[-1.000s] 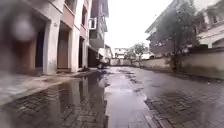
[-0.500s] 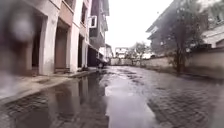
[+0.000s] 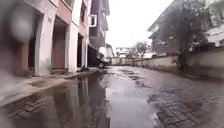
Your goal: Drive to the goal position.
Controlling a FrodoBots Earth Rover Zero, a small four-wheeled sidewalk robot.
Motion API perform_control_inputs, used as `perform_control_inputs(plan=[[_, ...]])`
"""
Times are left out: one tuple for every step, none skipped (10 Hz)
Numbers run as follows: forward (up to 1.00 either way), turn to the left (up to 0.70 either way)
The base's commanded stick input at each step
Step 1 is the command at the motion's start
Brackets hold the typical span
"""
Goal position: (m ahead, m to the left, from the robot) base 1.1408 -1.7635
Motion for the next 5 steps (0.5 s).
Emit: perform_control_inputs(plan=[[0.7, 0.0], [0.7, 0.0], [0.7, 0.0], [0.7, 0.0], [0.7, 0.0]])
